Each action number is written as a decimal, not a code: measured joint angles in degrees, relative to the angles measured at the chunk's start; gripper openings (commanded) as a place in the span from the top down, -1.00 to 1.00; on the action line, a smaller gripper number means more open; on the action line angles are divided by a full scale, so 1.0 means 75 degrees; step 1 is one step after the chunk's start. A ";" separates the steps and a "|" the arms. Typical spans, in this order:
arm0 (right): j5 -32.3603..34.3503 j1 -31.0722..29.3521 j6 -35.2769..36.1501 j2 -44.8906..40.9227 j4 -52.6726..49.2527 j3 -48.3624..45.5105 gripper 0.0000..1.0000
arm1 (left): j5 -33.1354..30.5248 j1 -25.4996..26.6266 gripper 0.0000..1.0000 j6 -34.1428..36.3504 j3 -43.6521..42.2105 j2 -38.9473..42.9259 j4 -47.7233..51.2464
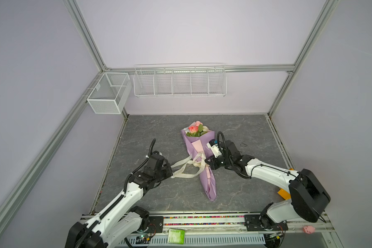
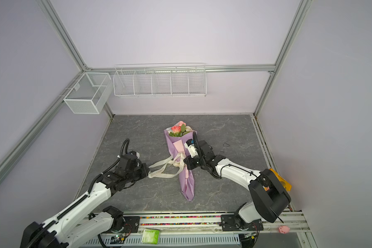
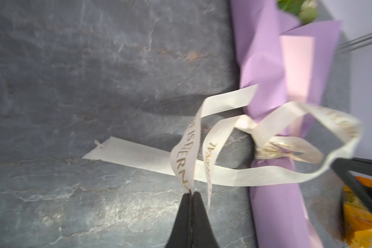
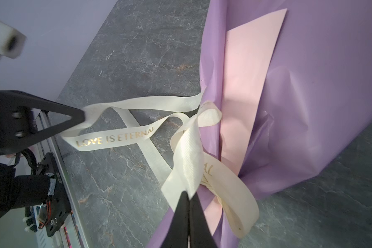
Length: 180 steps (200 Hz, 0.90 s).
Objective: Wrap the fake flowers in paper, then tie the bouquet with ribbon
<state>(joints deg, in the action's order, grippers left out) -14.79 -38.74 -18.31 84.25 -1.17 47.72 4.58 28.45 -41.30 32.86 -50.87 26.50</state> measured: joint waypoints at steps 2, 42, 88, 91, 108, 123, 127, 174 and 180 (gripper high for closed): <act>0.0009 0.0000 -0.0006 0.0000 -0.0003 0.0003 0.86 | -0.0003 0.0009 1.00 0.0015 0.0029 0.0067 0.0006; 0.0137 0.0003 -0.0175 -0.0003 -0.0093 0.0137 0.86 | -0.0935 0.1457 1.00 0.0866 0.1288 0.0583 0.0332; 0.0198 0.0073 -0.0458 -0.0003 -0.0242 0.0344 0.86 | -0.1614 0.3270 1.00 0.2358 0.2535 -0.0289 0.0090; 0.0198 0.0093 -0.0490 -0.0003 -0.0239 0.0361 0.86 | -0.1655 0.3404 1.00 0.2451 0.2579 -0.0350 0.0064; 0.0166 0.0175 -0.0621 -0.0003 -0.0239 0.0382 0.86 | -0.1617 0.4086 1.00 0.3025 0.2891 -0.0962 -0.0026; 0.0096 0.0230 -0.0720 -0.0003 -0.0251 0.0382 0.86 | -0.1553 0.4415 1.00 0.3395 0.3287 -0.1638 -0.0067; 0.0055 0.0245 -0.0764 -0.0003 -0.0248 0.0385 0.86 | -0.1545 0.4508 0.99 0.3494 0.3407 -0.1853 -0.0073; -0.0367 0.0382 -0.1020 -0.0003 -0.0236 0.0385 0.86 | -0.0857 0.5249 0.92 0.4272 0.4596 -0.3719 -0.0160; -0.0420 0.0408 -0.1037 -0.0003 -0.0236 0.0385 0.86 | -0.0734 0.5249 0.91 0.4322 0.4727 -0.3905 -0.0195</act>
<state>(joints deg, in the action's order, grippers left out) -17.93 -35.68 -26.09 84.23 -2.94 50.61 -0.93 67.81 -8.88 68.31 -80.16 25.04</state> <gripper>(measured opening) 0.071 0.047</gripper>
